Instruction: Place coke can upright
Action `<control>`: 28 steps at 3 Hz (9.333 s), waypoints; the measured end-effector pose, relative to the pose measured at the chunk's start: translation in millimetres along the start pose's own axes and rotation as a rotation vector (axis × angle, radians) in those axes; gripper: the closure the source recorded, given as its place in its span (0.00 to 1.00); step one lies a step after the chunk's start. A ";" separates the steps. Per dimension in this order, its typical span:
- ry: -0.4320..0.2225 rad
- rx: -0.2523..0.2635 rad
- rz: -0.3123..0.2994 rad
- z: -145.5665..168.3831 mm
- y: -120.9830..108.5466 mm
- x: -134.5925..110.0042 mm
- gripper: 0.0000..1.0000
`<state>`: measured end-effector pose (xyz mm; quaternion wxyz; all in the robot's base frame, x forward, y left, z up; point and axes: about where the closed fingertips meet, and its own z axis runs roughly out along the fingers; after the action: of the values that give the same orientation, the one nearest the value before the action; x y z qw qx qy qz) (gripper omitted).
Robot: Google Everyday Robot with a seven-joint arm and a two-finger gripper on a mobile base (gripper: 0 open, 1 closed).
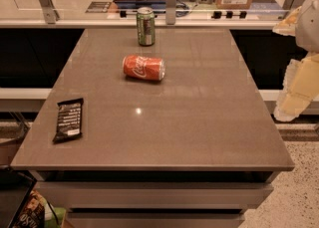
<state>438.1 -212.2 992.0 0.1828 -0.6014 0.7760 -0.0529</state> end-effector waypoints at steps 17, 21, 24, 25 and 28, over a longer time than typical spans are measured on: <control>0.030 -0.199 0.004 205.2 -101.7 -263.4 0.00; 0.092 -0.220 -0.005 234.5 -95.8 -263.0 0.00; 0.118 -0.204 0.038 246.2 -100.8 -246.1 0.17; 0.114 -0.202 0.038 248.9 -101.4 -247.7 0.39; 0.102 -0.196 0.035 256.9 -102.6 -252.0 1.00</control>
Offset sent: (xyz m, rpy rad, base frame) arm 0.0382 0.0116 0.0198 0.0558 0.0407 -0.0315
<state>674.0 35.5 840.2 0.0842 -0.5991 0.7962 -0.0040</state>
